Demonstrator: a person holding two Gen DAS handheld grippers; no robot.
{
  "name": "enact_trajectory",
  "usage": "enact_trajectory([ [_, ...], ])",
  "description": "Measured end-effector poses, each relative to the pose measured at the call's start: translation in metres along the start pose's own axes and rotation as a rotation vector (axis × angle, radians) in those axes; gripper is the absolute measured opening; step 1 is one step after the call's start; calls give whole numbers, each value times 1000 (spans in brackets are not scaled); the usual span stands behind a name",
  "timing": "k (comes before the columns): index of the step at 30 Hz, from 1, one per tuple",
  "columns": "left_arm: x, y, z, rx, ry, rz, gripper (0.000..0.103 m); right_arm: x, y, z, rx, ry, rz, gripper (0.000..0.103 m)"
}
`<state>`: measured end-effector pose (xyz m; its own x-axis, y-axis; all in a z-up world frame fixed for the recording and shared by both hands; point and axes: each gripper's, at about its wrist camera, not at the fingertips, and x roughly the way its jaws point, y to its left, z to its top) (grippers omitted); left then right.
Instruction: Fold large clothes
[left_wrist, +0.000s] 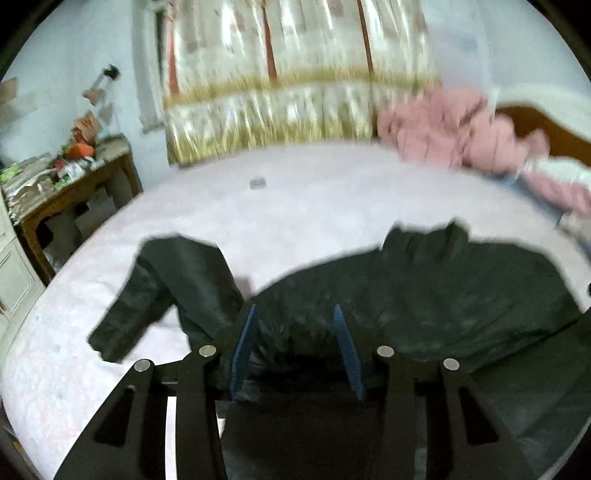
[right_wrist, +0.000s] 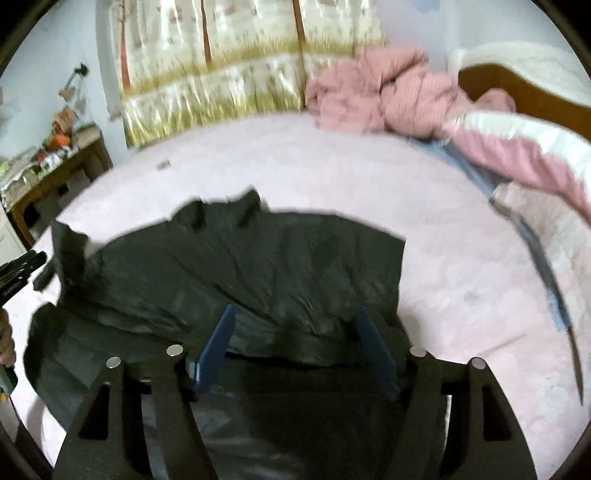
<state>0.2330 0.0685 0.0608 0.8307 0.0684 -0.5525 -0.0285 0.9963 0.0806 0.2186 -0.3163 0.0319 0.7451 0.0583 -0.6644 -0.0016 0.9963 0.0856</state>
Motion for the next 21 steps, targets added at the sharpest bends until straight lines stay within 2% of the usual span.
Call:
enact_trajectory([
  [3, -45, 9, 1, -43, -104, -24, 47, -26, 14, 2, -17, -77, -21, 77],
  [5, -68, 21, -1, -70, -155, -52, 56, -40, 23, 0, -15, -121, -39, 81],
  [7, -73, 39, 2, -94, -177, -26, 65, -50, 31, 1, -13, -152, -42, 84],
  [10, -69, 71, 3, -146, -170, 18, 72, -59, 36, 3, -19, -185, -28, 92],
  [14, -48, 114, -3, -245, -127, 18, 74, -63, 34, 8, 9, -218, -21, 101],
  [16, -36, 125, -8, -259, -109, 47, 74, -61, 29, 8, 21, -221, -23, 102],
  [21, -20, 156, -21, -309, -60, 78, 85, -45, 16, 0, 42, -178, -77, 102],
])
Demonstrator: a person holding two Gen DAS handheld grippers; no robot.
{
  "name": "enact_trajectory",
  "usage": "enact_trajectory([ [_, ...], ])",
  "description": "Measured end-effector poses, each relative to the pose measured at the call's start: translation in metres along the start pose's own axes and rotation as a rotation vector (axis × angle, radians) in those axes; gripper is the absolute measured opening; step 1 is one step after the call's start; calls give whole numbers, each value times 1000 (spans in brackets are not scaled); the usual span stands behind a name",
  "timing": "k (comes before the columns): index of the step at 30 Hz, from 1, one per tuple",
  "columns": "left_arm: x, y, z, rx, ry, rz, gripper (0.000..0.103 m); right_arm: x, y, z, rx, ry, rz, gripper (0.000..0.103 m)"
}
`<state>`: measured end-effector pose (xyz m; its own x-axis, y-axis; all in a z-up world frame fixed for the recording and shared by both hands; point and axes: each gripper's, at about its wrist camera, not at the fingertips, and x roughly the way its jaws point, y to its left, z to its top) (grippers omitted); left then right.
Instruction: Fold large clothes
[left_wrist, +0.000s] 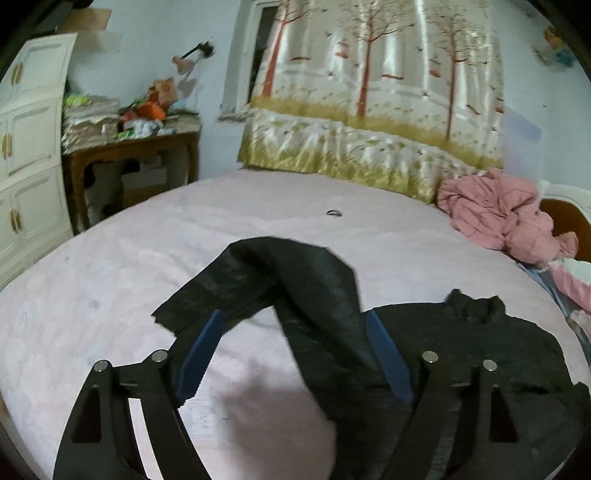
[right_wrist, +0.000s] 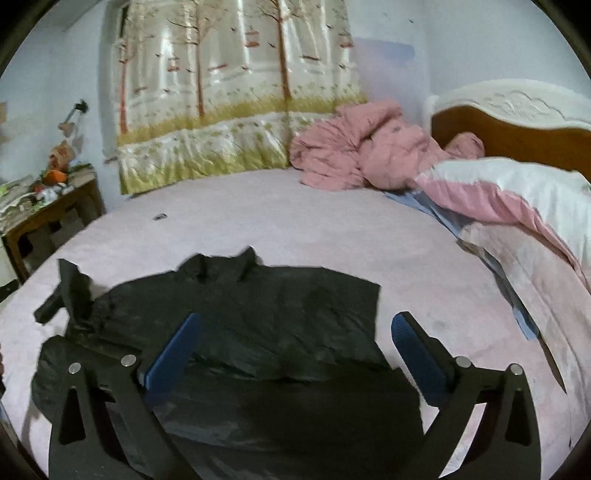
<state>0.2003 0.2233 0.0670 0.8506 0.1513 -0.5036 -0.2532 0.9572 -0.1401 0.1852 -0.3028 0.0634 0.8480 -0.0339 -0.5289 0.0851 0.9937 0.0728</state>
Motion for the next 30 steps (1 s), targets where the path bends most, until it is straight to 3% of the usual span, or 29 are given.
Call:
enact_trajectory([
  [4, 28, 21, -8, -13, 75, 44, 87, 10, -12, -6, 35, 31, 0, 102],
  [9, 89, 79, -13, -184, 196, 121, 87, 24, -12, -12, 9, 61, -28, 102],
  [15, 133, 110, -15, -194, 223, 102, 87, 36, -4, -20, -50, 86, -46, 102],
  [18, 149, 124, -20, -249, 256, 102, 87, 42, -2, -25, -72, 99, -60, 102],
  [22, 169, 134, -33, -275, 309, 117, 69, 46, -4, -26, -59, 115, -42, 102],
  [24, 171, 136, -36, -276, 296, 137, 59, 46, -4, -27, -57, 118, -35, 102],
  [26, 168, 136, -34, -280, 271, 121, 20, 46, -5, -27, -63, 119, -38, 102],
  [27, 167, 136, -33, -280, 257, 98, 13, 46, -6, -28, -66, 120, -42, 102],
  [30, 149, 124, -25, -233, 183, 119, 8, 46, -10, -28, -58, 123, -51, 102],
])
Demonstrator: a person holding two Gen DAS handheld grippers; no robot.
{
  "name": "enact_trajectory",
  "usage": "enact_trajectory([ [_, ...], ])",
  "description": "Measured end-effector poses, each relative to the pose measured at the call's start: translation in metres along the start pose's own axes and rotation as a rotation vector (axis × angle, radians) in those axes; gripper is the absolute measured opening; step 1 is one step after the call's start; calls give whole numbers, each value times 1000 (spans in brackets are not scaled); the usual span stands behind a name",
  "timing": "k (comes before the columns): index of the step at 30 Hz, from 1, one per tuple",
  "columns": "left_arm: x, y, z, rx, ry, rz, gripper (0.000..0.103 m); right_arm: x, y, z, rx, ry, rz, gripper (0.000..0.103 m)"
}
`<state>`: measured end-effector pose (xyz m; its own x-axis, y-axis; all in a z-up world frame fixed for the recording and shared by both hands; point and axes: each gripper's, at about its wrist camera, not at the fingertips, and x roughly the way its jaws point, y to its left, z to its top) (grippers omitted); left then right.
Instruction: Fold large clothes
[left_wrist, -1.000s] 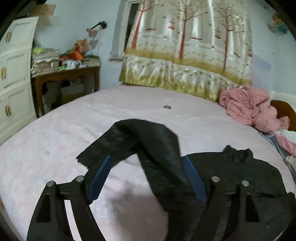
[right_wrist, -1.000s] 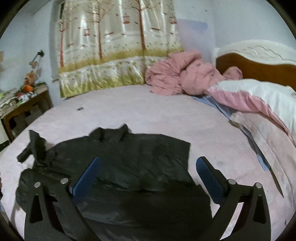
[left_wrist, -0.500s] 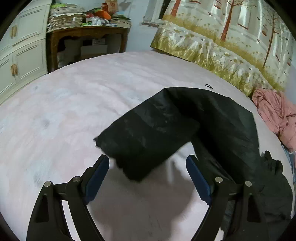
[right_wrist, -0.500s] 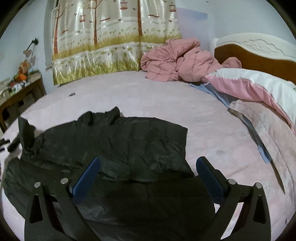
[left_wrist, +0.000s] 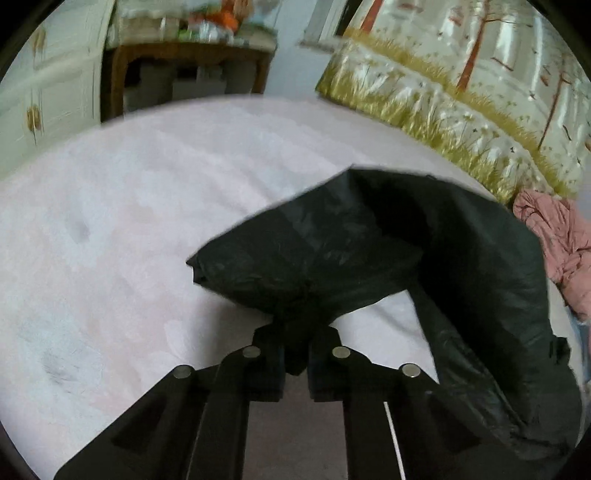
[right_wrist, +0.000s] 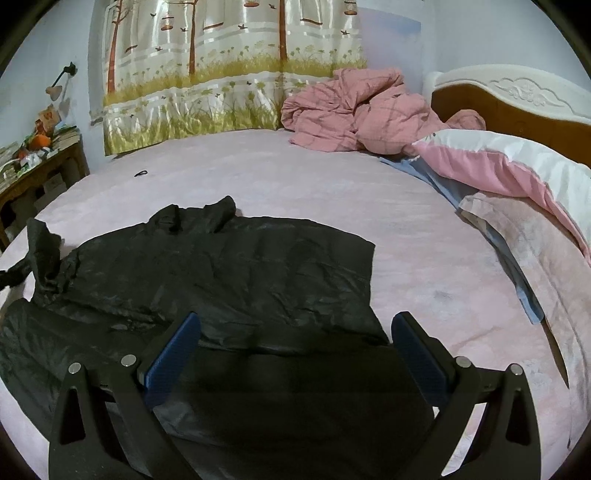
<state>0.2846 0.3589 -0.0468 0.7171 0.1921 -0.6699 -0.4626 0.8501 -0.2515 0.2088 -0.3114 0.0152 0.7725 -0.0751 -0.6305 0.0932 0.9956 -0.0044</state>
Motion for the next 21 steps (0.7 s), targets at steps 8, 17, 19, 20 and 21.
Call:
enact_trajectory([
  [8, -134, -83, -1, 193, -360, -308, 6, -9, -6, 6, 22, -15, -2, 102],
  [17, -221, -204, -41, 411, -383, -596, 6, -21, -8, 11, 21, -34, 29, 102],
  [19, -224, -235, -52, 436, -351, -639, 6, -24, -11, 13, 23, -39, 34, 102],
  [20, -226, -248, -55, 443, -337, -662, 6, -25, -12, 14, 24, -41, 35, 102],
  [21, -226, -263, -60, 447, -320, -689, 6, -26, -14, 14, 28, -42, 37, 102],
])
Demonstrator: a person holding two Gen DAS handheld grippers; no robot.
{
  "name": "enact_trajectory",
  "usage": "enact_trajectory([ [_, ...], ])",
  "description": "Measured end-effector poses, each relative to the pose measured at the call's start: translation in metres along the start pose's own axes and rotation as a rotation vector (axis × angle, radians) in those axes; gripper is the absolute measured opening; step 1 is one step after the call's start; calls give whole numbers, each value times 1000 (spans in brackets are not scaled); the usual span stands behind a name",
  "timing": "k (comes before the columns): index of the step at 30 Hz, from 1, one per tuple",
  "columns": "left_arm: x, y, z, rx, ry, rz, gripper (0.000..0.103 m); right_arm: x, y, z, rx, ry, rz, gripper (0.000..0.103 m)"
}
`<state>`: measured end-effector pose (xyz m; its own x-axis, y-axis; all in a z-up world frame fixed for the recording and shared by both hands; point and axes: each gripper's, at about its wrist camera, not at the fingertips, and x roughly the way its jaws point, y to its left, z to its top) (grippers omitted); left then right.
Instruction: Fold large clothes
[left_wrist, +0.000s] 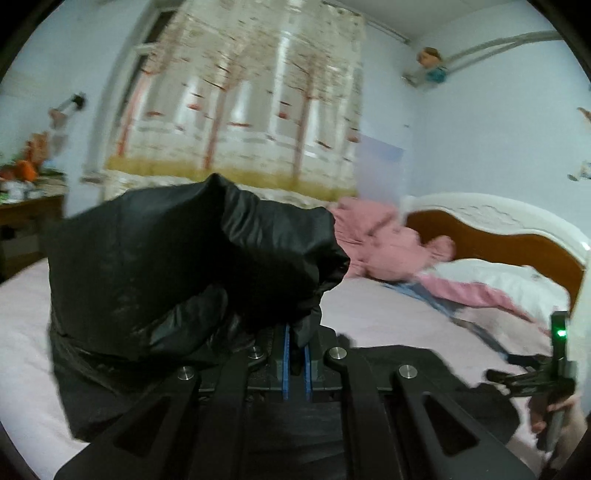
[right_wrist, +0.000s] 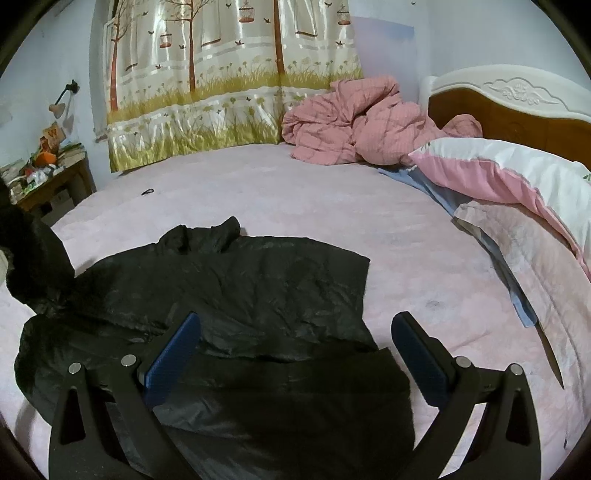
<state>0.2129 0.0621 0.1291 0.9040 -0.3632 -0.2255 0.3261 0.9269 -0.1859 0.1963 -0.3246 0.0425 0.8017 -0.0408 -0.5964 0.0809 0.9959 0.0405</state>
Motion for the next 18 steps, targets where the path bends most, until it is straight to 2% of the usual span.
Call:
enact_trajectory([
  [7, 66, -96, -5, 23, 89, -135, 6, -3, -20, 6, 70, 0, 27, 102],
  [11, 98, -142, -17, 56, 136, -167, 6, -2, -25, 9, 18, 8, -71, 102],
  [13, 111, -154, -22, 53, 157, -178, 6, -2, -31, 10, 18, -1, -102, 102],
  [15, 124, -161, -30, 45, 188, -185, 6, -1, -37, 11, 34, 6, -87, 102],
  [18, 142, -163, -46, 28, 268, -200, 8, 2, -45, 11, 44, 16, -96, 102],
])
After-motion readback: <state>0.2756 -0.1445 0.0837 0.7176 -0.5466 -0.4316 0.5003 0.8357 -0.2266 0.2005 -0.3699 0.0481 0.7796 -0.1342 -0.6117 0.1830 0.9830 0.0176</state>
